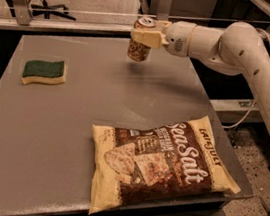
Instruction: Move orange can near sponge
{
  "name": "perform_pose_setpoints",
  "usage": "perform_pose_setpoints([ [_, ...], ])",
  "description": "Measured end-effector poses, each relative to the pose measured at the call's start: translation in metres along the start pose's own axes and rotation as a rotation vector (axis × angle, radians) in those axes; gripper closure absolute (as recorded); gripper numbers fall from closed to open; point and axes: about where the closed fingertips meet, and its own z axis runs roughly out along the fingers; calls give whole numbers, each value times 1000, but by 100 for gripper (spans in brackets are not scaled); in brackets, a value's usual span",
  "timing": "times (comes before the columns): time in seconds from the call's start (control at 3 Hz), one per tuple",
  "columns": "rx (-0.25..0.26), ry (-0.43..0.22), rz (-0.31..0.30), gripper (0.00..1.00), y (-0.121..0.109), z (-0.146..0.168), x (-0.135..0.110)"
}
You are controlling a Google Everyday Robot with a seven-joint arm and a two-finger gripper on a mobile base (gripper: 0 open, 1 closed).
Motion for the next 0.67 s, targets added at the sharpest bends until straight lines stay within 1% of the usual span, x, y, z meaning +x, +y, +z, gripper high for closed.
perform_pose_setpoints([
  [0.33, -156, -30, -6, 100, 60, 49, -13],
  [0.67, -262, -10, -1, 100, 104, 84, -12],
])
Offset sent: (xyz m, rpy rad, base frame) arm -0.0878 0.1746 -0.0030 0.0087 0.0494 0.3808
